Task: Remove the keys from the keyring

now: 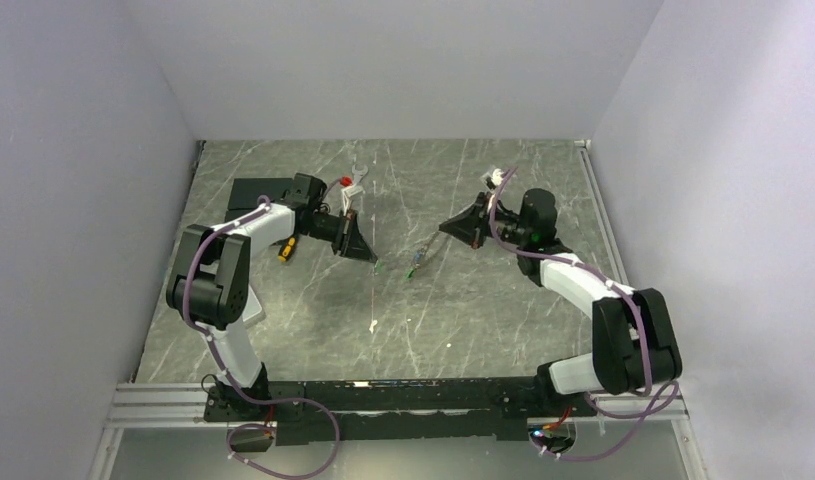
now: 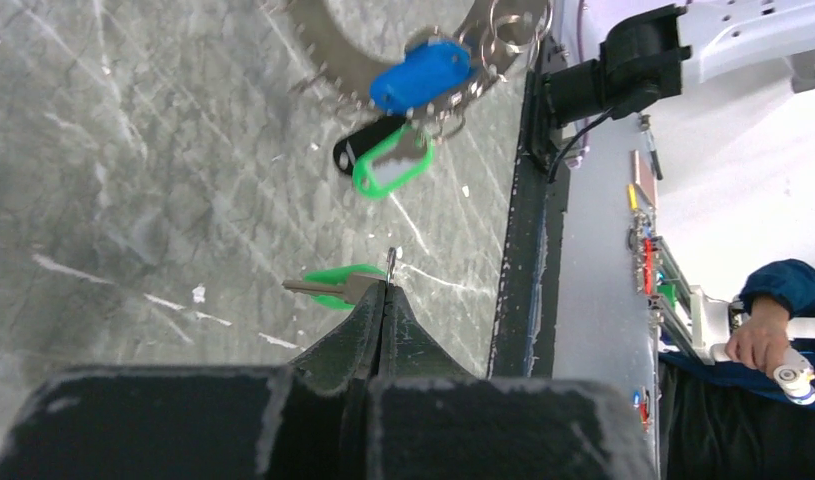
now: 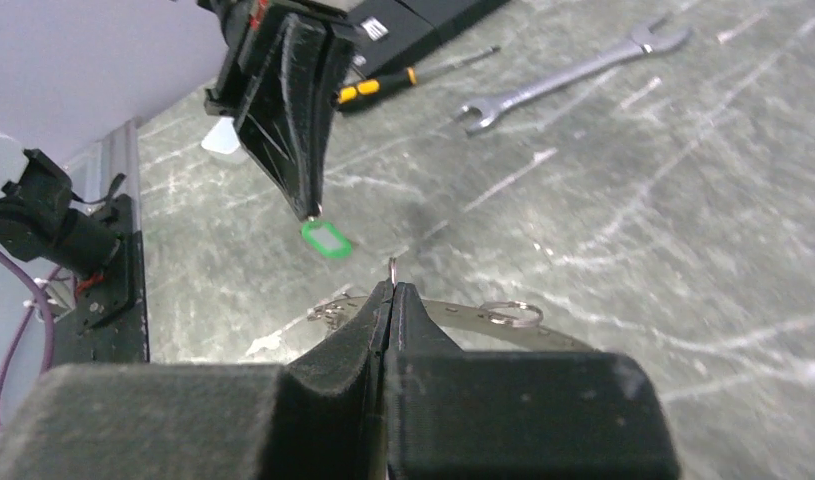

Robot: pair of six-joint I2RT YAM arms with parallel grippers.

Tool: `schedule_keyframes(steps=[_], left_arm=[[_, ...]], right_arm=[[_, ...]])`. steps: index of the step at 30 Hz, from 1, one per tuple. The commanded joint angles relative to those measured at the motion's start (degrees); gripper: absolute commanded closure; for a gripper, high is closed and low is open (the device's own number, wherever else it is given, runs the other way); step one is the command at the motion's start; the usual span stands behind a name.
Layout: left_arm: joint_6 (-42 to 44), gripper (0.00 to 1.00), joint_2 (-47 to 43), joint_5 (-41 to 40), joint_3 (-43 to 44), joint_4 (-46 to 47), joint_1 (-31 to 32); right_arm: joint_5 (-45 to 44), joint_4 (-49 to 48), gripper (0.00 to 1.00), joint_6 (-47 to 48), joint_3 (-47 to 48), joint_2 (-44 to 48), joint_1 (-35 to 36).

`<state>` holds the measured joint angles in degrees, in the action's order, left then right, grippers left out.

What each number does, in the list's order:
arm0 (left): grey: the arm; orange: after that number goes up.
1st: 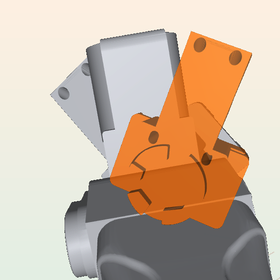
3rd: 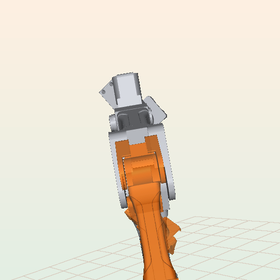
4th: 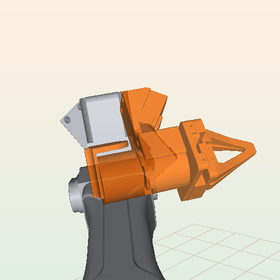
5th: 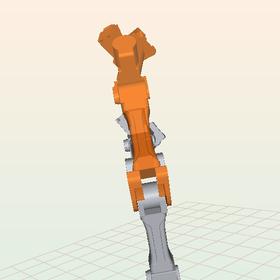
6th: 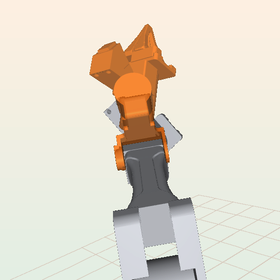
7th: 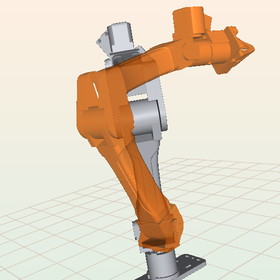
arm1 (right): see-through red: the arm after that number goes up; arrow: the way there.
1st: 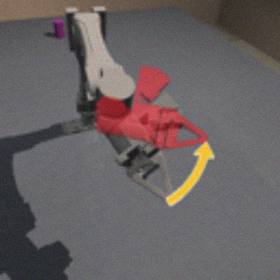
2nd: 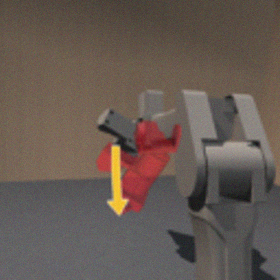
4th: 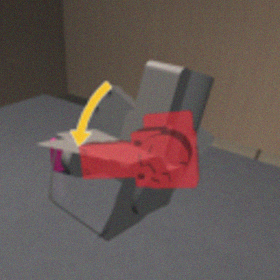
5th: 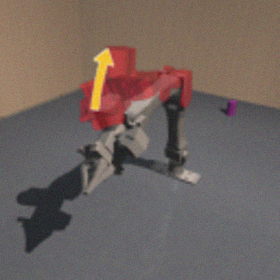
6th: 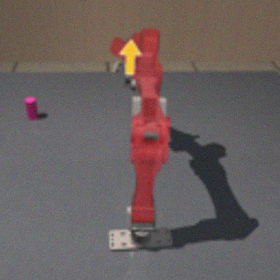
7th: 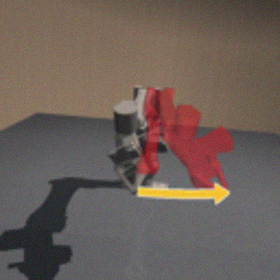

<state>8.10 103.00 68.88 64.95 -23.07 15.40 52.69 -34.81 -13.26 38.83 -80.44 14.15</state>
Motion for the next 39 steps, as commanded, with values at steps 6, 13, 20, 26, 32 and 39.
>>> schedule_keyframes(steps=[6, 13, 20, 26, 32, 39], left_arm=[[5.5, 1.00, 0.1, -6.9, 2.4, -5.6, -0.5], [13.8, 1.00, 5.0, -14.7, 5.7, -18.7, -0.5], [11.6, 0.99, 6.2, -18.7, 4.4, -16.7, -0.5], [10.3, 0.97, 6.7, -23.3, 3.8, -15.4, -0.7], [9.9, 0.88, 7.4, -24.7, 4.1, -15.6, -1.1], [9.0, 0.63, 7.0, -25.7, 4.9, -16.2, -1.3]], right_arm=[[1.9, 38.2, 1.00, 22.0, 8.7, 7.9, -2.3], [-1.4, 37.2, 1.00, 22.4, 6.5, 7.6, -2.2], [-2.5, 31.0, 1.00, 19.7, 7.4, 1.1, -0.7], [-2.1, 28.2, 1.00, 18.5, 7.2, -0.5, 0.2], [-1.7, 28.3, 1.00, 18.7, 7.2, -1.0, 1.3], [-3.7, 29.5, 1.00, 20.9, 7.5, -4.8, 2.6]])
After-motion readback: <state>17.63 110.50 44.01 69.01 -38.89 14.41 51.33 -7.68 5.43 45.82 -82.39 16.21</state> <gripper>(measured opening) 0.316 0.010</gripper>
